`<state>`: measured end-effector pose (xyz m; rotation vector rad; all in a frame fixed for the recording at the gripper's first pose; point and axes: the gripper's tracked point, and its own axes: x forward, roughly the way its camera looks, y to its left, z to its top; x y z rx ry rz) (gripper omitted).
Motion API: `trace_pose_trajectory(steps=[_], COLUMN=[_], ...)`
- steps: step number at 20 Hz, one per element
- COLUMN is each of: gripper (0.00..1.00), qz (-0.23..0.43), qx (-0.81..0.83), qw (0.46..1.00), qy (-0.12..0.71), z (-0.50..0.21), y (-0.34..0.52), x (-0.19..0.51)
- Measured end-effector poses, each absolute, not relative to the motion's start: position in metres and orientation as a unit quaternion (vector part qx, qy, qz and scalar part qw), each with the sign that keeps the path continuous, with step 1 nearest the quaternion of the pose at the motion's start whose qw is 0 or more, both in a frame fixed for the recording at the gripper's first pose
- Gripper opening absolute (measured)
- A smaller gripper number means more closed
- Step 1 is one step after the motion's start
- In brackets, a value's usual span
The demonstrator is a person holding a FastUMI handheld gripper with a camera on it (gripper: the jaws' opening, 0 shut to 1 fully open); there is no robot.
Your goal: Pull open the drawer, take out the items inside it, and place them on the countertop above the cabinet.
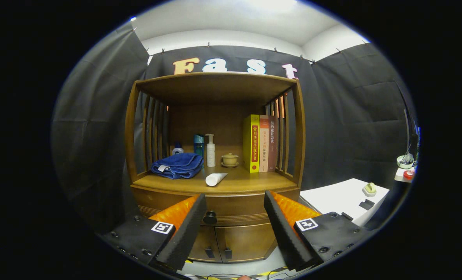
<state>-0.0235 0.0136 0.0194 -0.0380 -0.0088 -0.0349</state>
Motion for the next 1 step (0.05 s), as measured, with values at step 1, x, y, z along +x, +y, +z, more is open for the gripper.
trace_pose_trajectory(steps=[1], gripper=[0.98], qz=[-0.017], qx=[-0.019], qw=[1.0], qy=[-0.006], z=[0.0198], y=[0.0139], x=[-0.0236])
